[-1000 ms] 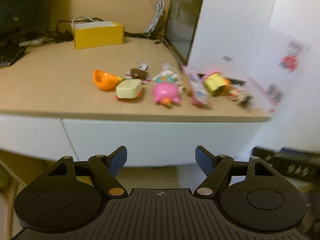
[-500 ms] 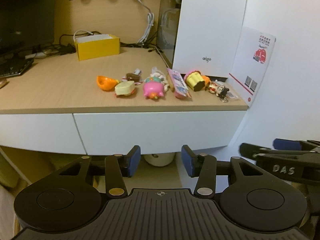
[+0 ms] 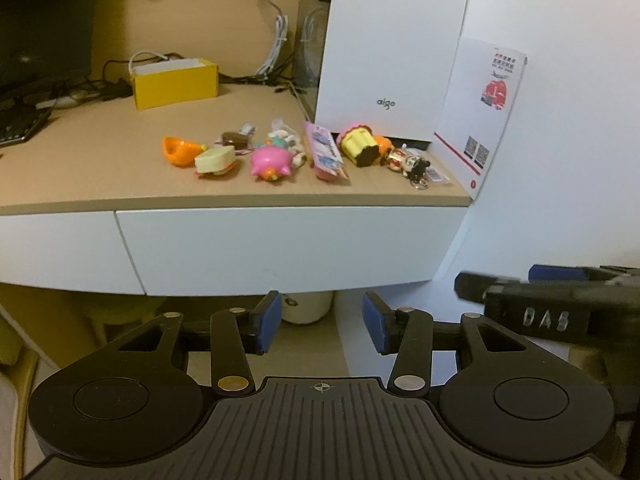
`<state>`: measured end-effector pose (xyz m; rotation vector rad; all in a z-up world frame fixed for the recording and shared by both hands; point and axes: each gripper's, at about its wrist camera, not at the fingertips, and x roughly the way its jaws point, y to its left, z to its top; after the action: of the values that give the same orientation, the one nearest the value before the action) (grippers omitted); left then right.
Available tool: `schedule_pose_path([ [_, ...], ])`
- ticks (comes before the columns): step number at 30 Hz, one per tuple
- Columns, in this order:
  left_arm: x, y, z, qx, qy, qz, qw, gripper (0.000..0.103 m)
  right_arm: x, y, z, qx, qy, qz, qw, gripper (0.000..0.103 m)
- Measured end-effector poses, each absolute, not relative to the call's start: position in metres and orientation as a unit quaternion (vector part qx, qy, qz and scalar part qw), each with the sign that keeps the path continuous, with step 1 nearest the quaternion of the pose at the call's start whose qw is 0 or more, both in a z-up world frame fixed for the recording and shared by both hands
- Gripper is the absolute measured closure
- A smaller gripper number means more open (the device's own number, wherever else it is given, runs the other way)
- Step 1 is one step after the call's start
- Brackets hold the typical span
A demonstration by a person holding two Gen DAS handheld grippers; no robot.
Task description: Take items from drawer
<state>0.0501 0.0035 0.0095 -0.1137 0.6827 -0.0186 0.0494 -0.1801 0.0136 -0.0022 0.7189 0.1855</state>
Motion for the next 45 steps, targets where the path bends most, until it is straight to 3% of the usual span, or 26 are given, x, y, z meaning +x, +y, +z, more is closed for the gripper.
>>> schedule_pose_path([
  [45, 0.0451, 0.0088, 0.0125, -0.054, 0.33, -0.005, 0.942, 0.056, 0.041, -0.1692, 0.0095, -0.001, 0.346, 0.103, 0.932, 0.021],
])
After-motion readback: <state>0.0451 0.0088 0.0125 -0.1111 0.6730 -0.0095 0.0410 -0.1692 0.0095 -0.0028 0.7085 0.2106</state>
